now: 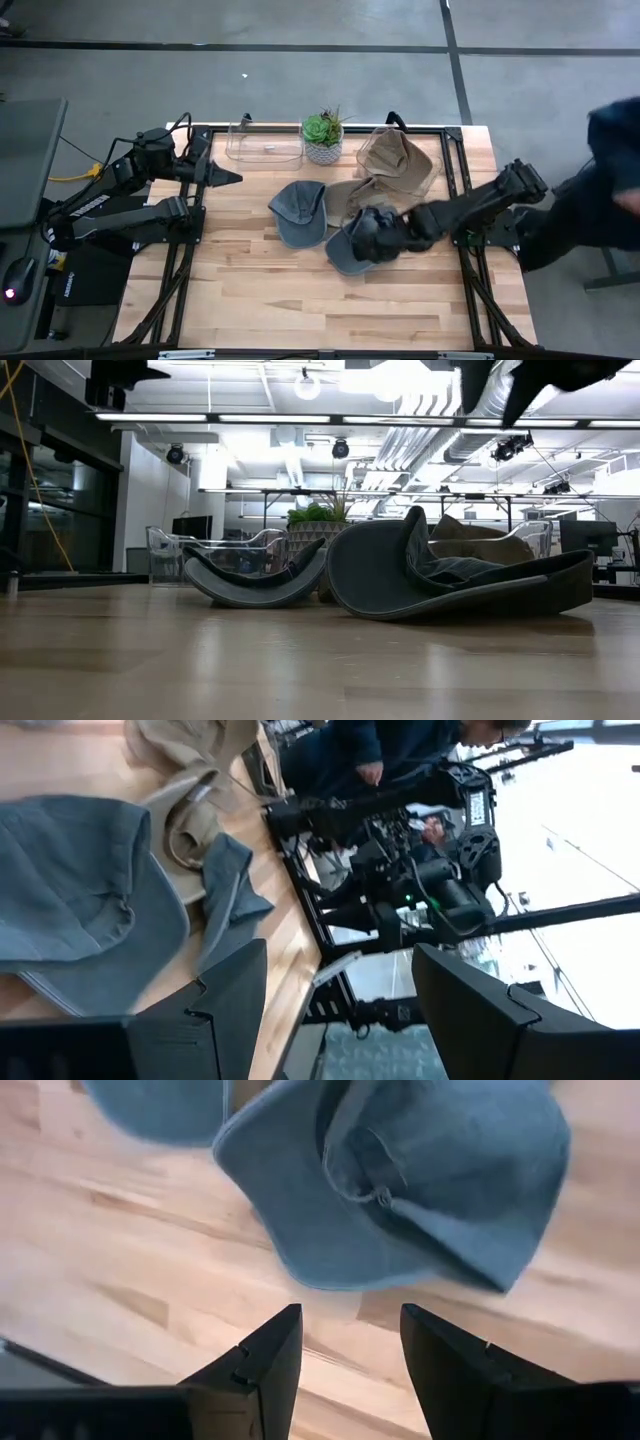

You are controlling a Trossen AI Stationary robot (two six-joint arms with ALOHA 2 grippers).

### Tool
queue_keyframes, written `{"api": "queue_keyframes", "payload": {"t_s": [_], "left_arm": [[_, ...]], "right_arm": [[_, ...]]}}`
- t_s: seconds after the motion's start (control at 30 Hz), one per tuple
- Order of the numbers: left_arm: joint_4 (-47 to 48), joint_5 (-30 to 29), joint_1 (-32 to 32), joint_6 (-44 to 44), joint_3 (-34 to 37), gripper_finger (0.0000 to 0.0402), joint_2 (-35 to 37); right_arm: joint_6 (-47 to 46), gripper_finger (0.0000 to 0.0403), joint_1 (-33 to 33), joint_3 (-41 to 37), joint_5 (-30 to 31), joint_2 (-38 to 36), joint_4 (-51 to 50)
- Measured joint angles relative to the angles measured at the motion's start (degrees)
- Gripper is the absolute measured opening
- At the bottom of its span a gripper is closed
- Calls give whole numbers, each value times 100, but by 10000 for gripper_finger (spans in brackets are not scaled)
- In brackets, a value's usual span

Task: Pick & Place hat
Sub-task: Put the right blue cap into the left transparent bin

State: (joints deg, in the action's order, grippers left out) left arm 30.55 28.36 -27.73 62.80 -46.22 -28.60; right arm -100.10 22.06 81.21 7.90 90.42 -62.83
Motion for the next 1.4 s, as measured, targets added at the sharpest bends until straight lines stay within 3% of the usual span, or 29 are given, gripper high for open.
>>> {"api": "queue_keyframes", "payload": {"t_s": [0.13, 0.27, 0.47, 0.7, 0.93, 1.2, 1.27, 1.4], "left_arm": [[0, 259, -2, -92, 0, 232, 0], [0, 432, -2, -198, 0, 232, 0], [3, 633, 0, -357, 0, 232, 0], [213, 765, 0, -509, 0, 232, -2], [436, 840, 0, -826, 0, 232, -1], [435, 831, 0, -855, 0, 232, 0], [435, 825, 0, -833, 0, 232, 0], [435, 814, 0, -742, 0, 232, 0]], "right_arm": [[-1142, 165, 545, 2, 271, 40, -113], [-1737, 165, 811, 4, -53, 289, -241], [-2192, 165, 888, 3, -731, 821, -543], [-2122, 166, 801, 2, -680, 1097, -595], [307, 166, 785, 2, 85, 1129, -1132], [5289, 166, 906, 2, 851, 1129, -810], [5890, 166, 925, 1, 828, 1138, -798], [6191, 165, 1008, -142, 766, 1157, -668]]}}
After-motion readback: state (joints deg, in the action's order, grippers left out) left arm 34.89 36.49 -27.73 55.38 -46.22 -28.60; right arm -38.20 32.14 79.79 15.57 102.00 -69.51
